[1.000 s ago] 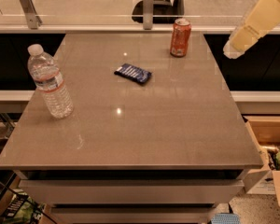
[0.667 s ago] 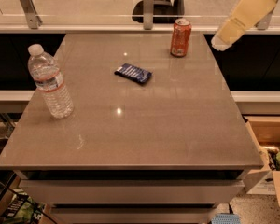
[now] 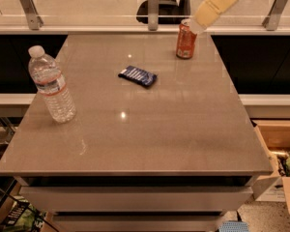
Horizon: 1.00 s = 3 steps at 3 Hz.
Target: Pick rxbar blueberry
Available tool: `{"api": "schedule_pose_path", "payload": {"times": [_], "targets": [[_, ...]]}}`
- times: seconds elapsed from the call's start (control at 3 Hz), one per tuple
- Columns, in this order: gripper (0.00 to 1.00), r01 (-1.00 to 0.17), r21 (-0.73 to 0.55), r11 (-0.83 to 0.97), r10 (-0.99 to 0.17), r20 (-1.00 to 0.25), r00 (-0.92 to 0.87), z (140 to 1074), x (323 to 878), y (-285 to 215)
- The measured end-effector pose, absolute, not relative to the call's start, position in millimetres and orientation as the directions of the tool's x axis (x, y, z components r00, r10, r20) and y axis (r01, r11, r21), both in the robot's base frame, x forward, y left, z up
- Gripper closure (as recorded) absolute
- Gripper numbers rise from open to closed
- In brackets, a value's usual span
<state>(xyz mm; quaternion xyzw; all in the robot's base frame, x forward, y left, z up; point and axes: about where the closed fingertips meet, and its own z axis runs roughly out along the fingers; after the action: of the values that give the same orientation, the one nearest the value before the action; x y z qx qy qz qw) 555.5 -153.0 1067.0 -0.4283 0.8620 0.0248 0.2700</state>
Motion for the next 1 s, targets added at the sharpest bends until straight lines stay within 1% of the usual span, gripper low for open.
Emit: {"api": "schedule_pose_path", "payload": {"times": [0.67,1.0], "targets": [[0.00,-0.697,-0.100,0.710,-0.638,-0.512,-0.576,1047,584,-126],[0.00,-0.684,-0.080,0.725,-0.621,-0.506,-0.598,1040,597,-117]]}}
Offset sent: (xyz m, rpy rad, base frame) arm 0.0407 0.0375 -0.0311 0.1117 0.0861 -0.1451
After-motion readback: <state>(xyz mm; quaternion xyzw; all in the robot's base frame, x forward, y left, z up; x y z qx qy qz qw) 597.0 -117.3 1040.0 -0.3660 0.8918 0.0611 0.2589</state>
